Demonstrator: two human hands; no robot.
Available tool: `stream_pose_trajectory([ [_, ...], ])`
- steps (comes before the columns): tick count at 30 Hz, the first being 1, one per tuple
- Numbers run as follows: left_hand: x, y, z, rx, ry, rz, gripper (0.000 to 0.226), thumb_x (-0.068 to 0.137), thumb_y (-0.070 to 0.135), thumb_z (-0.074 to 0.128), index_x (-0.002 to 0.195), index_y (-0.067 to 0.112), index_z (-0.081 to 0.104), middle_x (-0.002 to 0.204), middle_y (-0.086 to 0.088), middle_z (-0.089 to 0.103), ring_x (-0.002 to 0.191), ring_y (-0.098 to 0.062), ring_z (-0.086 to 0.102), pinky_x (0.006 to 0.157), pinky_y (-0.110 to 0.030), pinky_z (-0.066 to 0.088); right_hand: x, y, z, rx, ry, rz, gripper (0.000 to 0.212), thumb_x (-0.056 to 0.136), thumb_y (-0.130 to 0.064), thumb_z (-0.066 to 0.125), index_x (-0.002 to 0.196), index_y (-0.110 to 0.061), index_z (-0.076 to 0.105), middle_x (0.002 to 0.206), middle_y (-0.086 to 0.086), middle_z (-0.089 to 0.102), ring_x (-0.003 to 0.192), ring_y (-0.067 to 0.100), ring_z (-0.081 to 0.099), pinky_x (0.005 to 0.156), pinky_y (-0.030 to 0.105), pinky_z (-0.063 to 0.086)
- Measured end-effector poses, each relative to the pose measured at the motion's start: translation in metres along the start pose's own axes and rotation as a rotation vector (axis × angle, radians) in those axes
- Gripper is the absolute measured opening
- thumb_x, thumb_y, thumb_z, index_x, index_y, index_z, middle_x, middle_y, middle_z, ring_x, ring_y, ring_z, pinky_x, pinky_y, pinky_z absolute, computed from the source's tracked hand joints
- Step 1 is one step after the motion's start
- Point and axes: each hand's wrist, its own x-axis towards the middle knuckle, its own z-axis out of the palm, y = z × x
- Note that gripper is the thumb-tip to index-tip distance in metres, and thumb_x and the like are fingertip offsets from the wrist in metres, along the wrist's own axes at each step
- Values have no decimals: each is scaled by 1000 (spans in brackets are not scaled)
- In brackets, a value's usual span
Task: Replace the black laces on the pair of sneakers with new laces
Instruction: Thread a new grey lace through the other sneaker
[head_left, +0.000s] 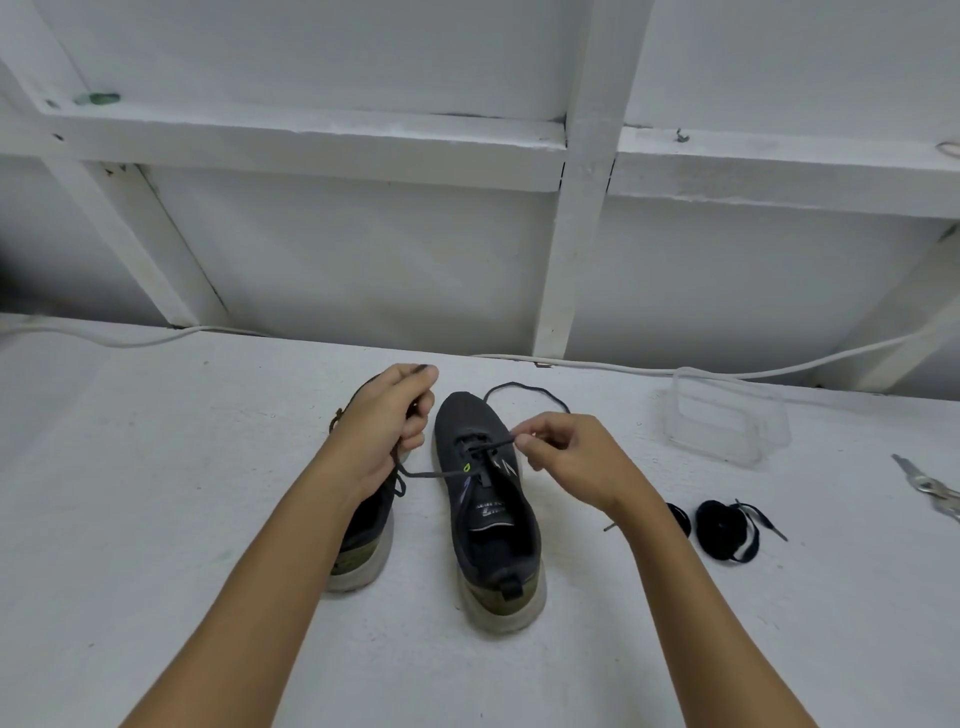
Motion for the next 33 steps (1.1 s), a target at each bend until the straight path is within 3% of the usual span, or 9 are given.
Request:
stream_pose_trajectory([
  [5,-3,21,18,-149,-74,58,16,103,22,48,89,20,55,68,4,53,51,-9,38,49,-20,37,5,-19,3,-220,-92,-126,29,87,-30,74,112,-45,71,111,-22,67,105,-4,59,85,10,43],
  [9,2,44,34,-299,-118,128,19,105,22,42,90,24,54,69,7,58,59,-8,53,59,-23,44,6,-28,18,-255,-205,-107,33,90,-21,73,120,-32,71,105,-25,67,96,-12,61,85,10,44],
  [12,6,55,41,-267,-150,164,20,106,22,40,93,23,55,73,7,65,70,-8,65,69,-28,51,7,-30,19,-309,-82,-167,40,92,-14,66,128,-32,67,116,-22,62,103,-6,56,93,19,45],
  [15,8,57,47,-256,-201,170,19,106,21,40,94,20,55,81,3,68,82,-13,70,79,-34,54,4,-29,16,-205,-43,-191,33,88,-33,74,120,-40,69,121,-27,61,114,-2,55,97,26,49],
  [19,10,56,52,-153,-221,195,16,105,22,44,93,20,56,94,1,70,102,-17,68,92,-40,51,1,-28,16,-128,-41,-156,6,95,-32,67,89,-31,68,102,-14,72,98,4,65,94,35,53],
  [24,15,29,34,92,54,191,17,104,26,48,93,19,59,88,5,69,86,-11,66,79,-33,50,-6,-20,11,-99,139,-83,5,96,-34,66,100,-32,67,109,-20,65,101,0,62,78,16,47],
  [27,9,15,18,-7,126,118,22,105,27,47,98,10,58,83,-2,68,69,-10,66,66,-25,54,-7,-2,14,-266,278,86,30,97,-36,61,87,-9,71,85,-2,71,81,15,67,72,31,53],
  [29,2,8,7,-15,133,92,25,105,27,46,101,6,58,77,-3,66,60,-7,62,65,-25,55,-7,8,17,-267,224,225,46,97,-38,58,79,4,67,77,14,72,66,22,64,69,41,57],
  [33,-5,-4,-4,-1,120,60,25,104,29,48,90,12,58,88,-6,69,68,-12,64,69,-30,53,-6,14,27,-178,61,261,28,98,-25,54,95,-7,76,83,-2,71,75,13,63,81,42,59],
])
